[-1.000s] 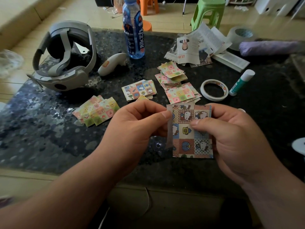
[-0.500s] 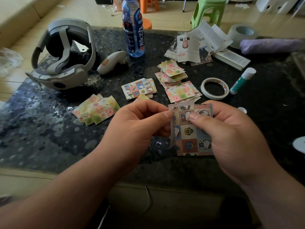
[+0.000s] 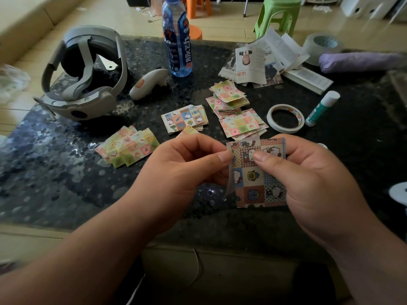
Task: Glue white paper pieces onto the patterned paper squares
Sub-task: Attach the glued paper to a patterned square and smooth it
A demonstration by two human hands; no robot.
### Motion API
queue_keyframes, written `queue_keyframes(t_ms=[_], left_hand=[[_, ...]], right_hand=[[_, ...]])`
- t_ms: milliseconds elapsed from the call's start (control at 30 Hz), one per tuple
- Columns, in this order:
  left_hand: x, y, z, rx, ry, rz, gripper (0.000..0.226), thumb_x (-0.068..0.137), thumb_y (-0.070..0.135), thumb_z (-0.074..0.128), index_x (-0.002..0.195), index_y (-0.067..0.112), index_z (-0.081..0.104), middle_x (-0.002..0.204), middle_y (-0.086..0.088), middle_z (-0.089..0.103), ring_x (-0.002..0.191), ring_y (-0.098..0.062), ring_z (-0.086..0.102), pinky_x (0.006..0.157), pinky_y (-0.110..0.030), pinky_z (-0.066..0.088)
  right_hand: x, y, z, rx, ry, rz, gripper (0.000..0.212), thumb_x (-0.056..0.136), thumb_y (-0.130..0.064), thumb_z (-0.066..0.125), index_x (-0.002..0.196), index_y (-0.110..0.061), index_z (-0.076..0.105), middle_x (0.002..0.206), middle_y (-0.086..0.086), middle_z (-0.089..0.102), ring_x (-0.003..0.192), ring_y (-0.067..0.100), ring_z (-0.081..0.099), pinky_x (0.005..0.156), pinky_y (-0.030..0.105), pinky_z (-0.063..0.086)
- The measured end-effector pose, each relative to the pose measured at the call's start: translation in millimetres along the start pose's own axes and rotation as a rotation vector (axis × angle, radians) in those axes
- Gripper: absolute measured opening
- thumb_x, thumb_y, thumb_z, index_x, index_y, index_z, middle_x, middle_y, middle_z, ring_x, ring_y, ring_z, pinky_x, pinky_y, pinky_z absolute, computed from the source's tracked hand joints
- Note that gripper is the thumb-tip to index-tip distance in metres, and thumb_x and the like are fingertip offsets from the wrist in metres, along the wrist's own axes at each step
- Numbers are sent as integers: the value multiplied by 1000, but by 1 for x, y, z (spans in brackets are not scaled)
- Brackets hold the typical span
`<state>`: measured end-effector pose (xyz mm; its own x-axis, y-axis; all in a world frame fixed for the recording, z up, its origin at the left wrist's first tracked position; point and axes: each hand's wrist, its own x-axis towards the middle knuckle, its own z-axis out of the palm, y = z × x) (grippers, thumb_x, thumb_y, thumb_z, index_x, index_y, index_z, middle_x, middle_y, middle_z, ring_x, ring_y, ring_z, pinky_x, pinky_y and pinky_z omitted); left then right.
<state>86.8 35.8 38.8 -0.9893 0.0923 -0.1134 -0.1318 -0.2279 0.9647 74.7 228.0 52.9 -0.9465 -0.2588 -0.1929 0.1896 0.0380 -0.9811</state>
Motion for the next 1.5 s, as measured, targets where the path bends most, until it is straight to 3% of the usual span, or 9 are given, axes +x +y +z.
queue_keyframes(t_ms=[167,533,733,1000,1267,1500], left_hand=[[0,1,-2,7,-11,2,4,78,12,73,76,15,75,84,-20,71,79,-35,66,76,-43,57],[1,3,-2,-18,-33,-12,12,70,9,78,81,14,76,88,-20,74,79,-32,71,71,-32,59],[1,7,-4,-12,-92,-44,36,68,15,79,105,16,79,96,-15,74,90,-33,72,79,-35,59],[0,8,-5,64,-71,-44,28,70,21,80,98,21,81,100,-17,76,98,-39,72,85,-40,58],[-1,8,-2,101,-25,-62,27,67,17,83,94,18,81,96,-19,76,94,-40,72,87,-43,60],[1,8,-3,90,-22,-42,20,70,17,85,90,19,81,95,-14,77,93,-31,73,84,-38,60]], right_hand=[[0,0,0,13,-18,6,23,100,-12,55,103,-15,78,98,9,80,93,26,77,76,51,62],[-2,-2,-1,6,-44,12,23,100,-10,54,99,-14,77,93,10,80,88,26,78,69,43,65],[-3,-4,-1,16,-52,35,23,99,-12,55,97,-18,77,92,12,79,86,28,78,68,46,65],[-3,-3,-1,22,-26,51,22,100,-12,55,96,-15,77,91,13,79,85,30,78,69,50,63],[-2,-4,1,-23,0,44,23,99,-10,57,92,-18,77,85,12,78,78,27,78,61,40,63],[-2,-5,1,-10,-11,40,25,98,-10,57,90,-19,78,84,13,78,77,27,77,61,39,64]])
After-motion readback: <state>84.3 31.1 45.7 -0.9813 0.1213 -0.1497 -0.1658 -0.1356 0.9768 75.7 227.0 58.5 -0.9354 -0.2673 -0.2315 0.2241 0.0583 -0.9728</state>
